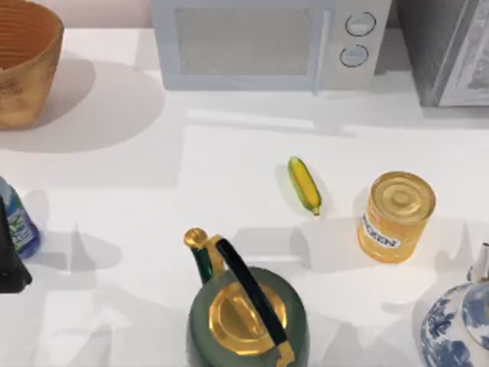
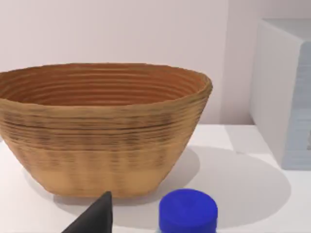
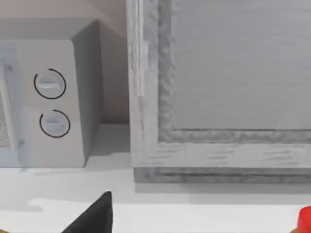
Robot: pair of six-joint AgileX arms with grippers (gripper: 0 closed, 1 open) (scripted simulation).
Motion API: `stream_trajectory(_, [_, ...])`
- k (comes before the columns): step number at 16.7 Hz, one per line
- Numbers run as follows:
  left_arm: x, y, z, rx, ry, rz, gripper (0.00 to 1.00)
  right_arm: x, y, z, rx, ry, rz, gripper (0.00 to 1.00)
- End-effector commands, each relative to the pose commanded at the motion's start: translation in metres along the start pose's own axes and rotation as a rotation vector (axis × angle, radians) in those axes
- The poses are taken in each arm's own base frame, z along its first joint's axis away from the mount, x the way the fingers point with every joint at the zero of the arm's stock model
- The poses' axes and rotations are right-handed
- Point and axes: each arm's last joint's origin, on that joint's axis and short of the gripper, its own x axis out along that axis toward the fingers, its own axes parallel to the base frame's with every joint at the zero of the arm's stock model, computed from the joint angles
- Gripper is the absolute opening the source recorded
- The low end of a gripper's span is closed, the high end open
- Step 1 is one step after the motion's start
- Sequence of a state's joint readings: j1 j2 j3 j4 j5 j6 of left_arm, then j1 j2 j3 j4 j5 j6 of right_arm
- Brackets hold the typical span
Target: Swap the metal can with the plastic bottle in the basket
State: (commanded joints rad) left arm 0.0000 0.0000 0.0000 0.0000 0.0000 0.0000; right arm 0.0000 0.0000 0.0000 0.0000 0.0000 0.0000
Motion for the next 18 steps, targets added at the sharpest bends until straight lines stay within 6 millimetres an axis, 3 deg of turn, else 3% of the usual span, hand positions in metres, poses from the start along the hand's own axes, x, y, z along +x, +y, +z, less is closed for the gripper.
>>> stream_trajectory(6, [0.002,0.001,0.011,0.002,0.078,0.004,1.00,0.000,0.000,0.000,0.000,0.000,0.000,1.00])
stream_trajectory(11, [0.021,0.005,0.063,0.010,0.263,0.011,1.00,0.000,0.000,0.000,0.000,0.000,0.000,1.00])
stream_trajectory(14, [0.051,0.010,0.106,0.014,0.388,0.014,1.00,0.000,0.000,0.000,0.000,0.000,0.000,1.00])
stream_trajectory(18, [0.117,0.023,0.156,0.016,0.570,0.015,1.00,0.000,0.000,0.000,0.000,0.000,0.000,1.00])
